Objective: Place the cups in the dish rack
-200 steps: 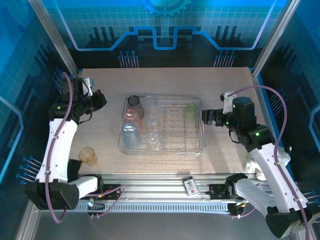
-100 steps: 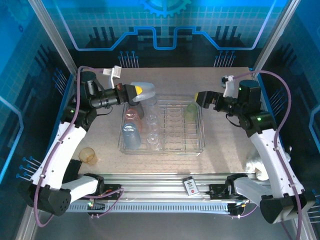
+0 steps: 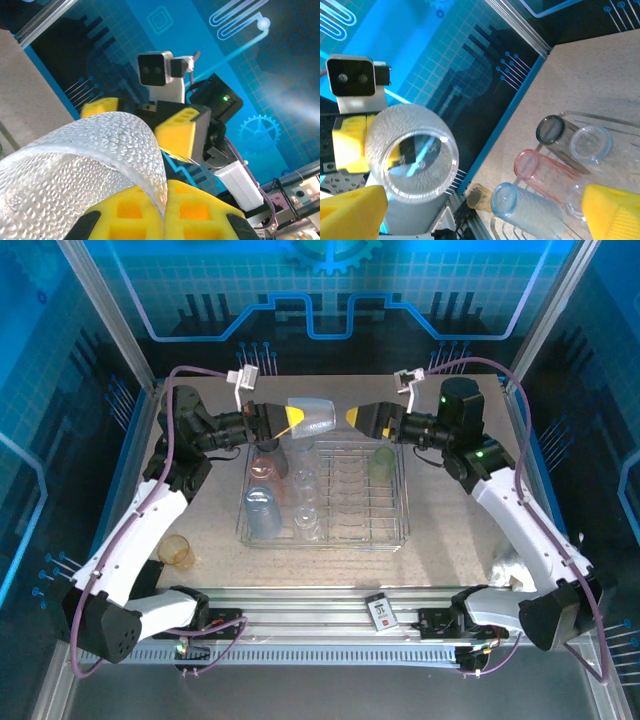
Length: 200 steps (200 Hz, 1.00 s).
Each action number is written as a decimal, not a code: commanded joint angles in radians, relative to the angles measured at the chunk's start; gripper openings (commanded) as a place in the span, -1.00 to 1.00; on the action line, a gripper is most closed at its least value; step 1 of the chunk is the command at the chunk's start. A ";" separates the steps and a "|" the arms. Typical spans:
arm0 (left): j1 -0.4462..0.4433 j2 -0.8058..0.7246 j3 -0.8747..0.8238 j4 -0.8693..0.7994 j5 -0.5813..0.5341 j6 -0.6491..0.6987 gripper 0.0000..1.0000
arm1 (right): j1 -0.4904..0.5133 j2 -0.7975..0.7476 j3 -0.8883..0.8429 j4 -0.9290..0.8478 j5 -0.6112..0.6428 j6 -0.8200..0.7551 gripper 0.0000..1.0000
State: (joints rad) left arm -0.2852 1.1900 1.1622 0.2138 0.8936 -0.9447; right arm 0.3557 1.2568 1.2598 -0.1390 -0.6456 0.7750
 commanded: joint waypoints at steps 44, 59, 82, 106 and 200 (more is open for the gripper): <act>-0.024 0.026 -0.015 0.098 0.036 -0.037 -1.00 | 0.069 0.080 0.064 0.177 -0.086 0.080 1.00; -0.025 0.032 -0.009 0.091 0.036 -0.032 -1.00 | 0.083 0.088 0.064 0.195 -0.094 0.084 1.00; -0.025 0.038 -0.005 0.062 0.035 -0.010 -1.00 | 0.099 0.098 0.060 0.231 -0.108 0.098 1.00; -0.025 0.044 -0.010 0.059 0.036 -0.005 -1.00 | 0.104 0.104 0.055 0.280 -0.126 0.125 1.00; -0.025 0.033 -0.025 0.025 0.030 0.025 -1.00 | 0.038 0.041 -0.024 0.363 -0.070 0.209 1.00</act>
State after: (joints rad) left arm -0.2852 1.2083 1.1557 0.2939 0.8845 -0.9585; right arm 0.3897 1.3453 1.2392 0.1387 -0.6918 0.9619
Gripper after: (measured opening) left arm 0.056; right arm 0.999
